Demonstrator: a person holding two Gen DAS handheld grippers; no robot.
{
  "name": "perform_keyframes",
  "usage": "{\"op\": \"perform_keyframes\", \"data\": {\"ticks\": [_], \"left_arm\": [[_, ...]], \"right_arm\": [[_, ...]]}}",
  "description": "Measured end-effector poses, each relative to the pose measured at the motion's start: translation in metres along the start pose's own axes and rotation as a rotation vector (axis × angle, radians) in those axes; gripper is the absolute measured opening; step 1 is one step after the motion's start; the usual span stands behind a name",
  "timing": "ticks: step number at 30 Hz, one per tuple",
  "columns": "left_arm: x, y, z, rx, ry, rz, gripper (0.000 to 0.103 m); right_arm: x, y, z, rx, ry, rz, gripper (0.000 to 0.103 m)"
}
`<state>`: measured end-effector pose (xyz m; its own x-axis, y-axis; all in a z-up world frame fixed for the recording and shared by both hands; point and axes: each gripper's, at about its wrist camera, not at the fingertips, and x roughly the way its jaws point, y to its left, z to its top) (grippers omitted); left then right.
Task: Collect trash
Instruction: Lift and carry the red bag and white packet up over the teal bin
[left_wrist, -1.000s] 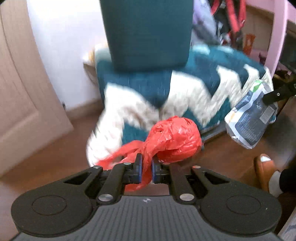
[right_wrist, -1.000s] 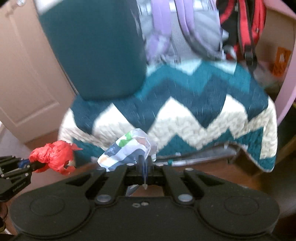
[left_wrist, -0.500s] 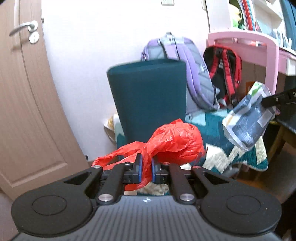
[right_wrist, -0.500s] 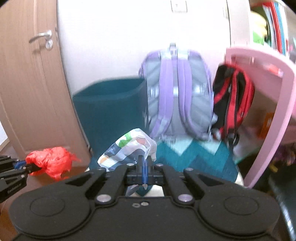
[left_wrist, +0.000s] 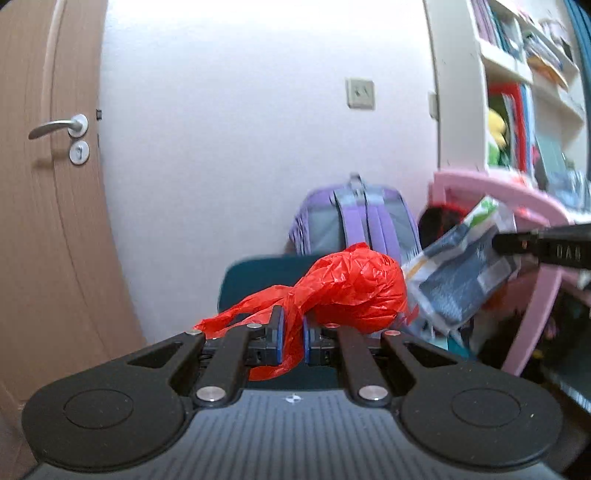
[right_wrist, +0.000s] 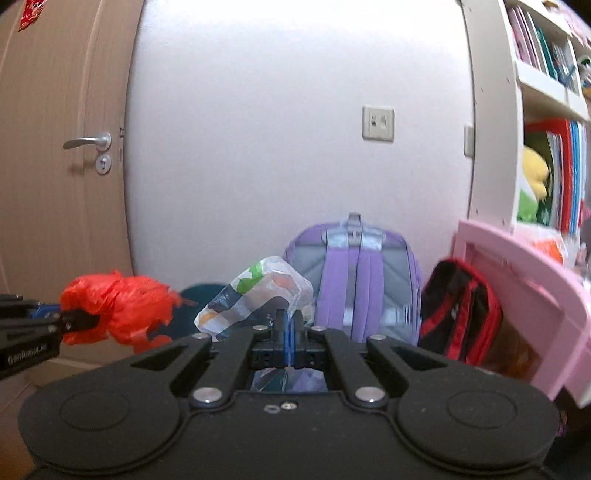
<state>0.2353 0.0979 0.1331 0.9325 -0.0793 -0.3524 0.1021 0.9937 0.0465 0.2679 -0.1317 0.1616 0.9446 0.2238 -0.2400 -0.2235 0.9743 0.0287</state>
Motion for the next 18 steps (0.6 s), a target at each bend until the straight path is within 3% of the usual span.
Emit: {"op": "perform_keyframes", "data": {"ticks": [5, 8, 18], "left_arm": [[0.029, 0.010, 0.037, -0.095, -0.008, -0.001, 0.009], [0.056, 0.017, 0.049, -0.157, 0.028, -0.019, 0.009], [0.140, 0.027, 0.041, -0.219, 0.133, -0.034, 0.009]], "right_arm": [[0.036, 0.016, 0.014, -0.020, 0.014, -0.006, 0.000], [0.061, 0.023, 0.016, -0.042, 0.035, -0.008, 0.000], [0.143, 0.032, 0.000, -0.075, 0.168, 0.000, 0.000]]}}
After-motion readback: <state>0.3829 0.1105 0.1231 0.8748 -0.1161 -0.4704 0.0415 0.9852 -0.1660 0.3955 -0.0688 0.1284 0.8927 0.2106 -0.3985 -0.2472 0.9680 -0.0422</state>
